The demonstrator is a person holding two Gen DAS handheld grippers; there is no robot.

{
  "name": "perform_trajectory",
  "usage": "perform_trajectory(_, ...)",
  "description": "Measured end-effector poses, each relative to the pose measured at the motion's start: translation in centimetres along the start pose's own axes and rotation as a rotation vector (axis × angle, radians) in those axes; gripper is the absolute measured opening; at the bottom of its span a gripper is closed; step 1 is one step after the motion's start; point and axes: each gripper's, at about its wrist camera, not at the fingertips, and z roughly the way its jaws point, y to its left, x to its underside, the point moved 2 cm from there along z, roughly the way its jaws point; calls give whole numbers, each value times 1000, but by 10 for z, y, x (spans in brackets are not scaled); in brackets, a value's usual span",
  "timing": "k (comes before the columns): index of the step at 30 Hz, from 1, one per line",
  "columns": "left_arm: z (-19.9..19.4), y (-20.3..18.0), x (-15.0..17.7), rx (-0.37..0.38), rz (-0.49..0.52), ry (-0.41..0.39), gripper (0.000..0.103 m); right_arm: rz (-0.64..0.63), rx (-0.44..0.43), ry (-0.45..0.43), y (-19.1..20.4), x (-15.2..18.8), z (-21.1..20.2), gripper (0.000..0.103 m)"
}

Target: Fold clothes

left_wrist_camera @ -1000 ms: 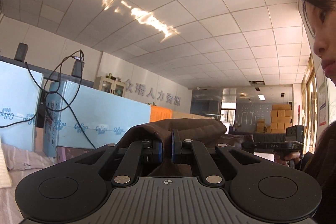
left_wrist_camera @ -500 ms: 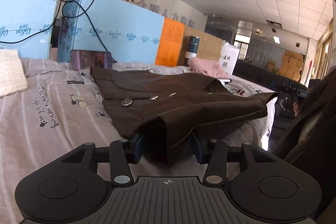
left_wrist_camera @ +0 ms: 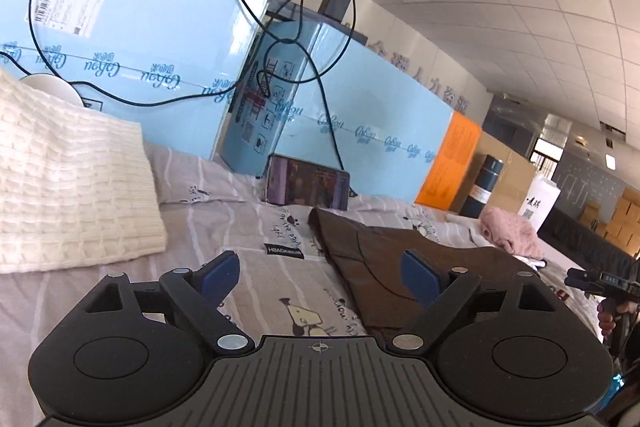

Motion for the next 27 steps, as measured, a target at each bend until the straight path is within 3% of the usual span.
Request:
perform_trajectory(3, 75, -1, -19, -33, 17, 99, 90, 91, 2, 91, -6, -15, 48, 85)
perform_trajectory(6, 134, 0, -28, -42, 29, 143, 90, 206, 34, 175, -13, -25, 84, 85)
perform_trajectory(9, 182, 3, -25, -45, 17, 205, 88, 309, 2, 236, -20, -23, 107, 85)
perform_trajectory(12, 200, -9, -17, 1, 55, 218, 85, 325, -24, 276, -16, -14, 120, 82)
perform_trajectory(13, 201, -15, -16, 14, 87, 223, 68, 299, -26, 275, -10, -11, 122, 78)
perform_trajectory(14, 201, -22, -15, 12, 124, 223, 31, 280, -27, 288, -5, -9, 125, 69)
perform_trajectory(15, 201, -29, -13, 9, 161, 224, 22, 260, -27, 301, 1, -7, 127, 46)
perform_trajectory(16, 199, -36, -12, 10, 198, 215, 12, 233, -23, 309, 7, -5, 130, 32)
perform_trajectory(17, 195, -43, -12, 17, 236, 192, 3, 186, -7, 306, 14, -3, 132, 28)
perform_trajectory(23, 178, -66, -16, -4, 281, 80, 2, -21, 63, 215, 45, -13, 135, 12)
perform_trajectory(27, 185, -57, -31, -26, 195, 54, 2, -132, 93, 142, 57, -39, 140, 9)
